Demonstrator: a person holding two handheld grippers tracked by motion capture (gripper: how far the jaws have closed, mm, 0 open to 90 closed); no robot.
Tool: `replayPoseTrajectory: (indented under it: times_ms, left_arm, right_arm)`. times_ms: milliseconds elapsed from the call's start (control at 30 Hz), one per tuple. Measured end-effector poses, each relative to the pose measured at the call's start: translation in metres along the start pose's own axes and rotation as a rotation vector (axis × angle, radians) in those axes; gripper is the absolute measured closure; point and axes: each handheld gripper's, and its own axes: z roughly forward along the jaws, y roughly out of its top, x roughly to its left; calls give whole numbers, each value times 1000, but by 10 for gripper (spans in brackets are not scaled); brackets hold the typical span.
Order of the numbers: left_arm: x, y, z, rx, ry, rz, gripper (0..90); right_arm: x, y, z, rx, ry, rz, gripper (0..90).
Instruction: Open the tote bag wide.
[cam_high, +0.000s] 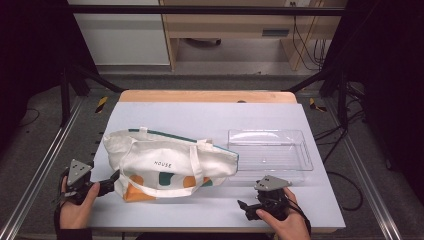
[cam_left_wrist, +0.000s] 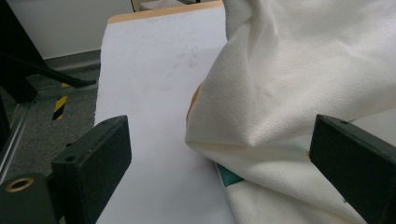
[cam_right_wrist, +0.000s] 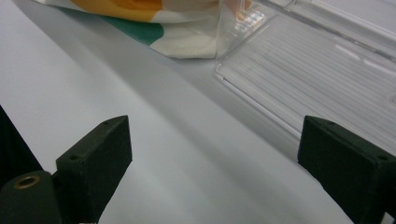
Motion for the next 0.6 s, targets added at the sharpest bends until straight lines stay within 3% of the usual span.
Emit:
replayPoseTrajectory:
  times_ms: [167, 433, 567, 600]
  left_arm:
    - [-1, 1, -2, -14, 7, 18, 56]
    - [-6, 8, -6, -44, -30, 25, 62]
    - [-11, 19, -13, -57, -44, 35, 65]
    - [-16, 28, -18, -71, -46, 59, 65]
  right_arm:
    - [1, 2, -3, -26, 10, -11, 119]
    - [1, 3, -7, -39, 34, -1, 133]
    - [2, 7, -17, -84, 57, 5, 132]
    - [5, 14, -25, -132, 95, 14, 149]
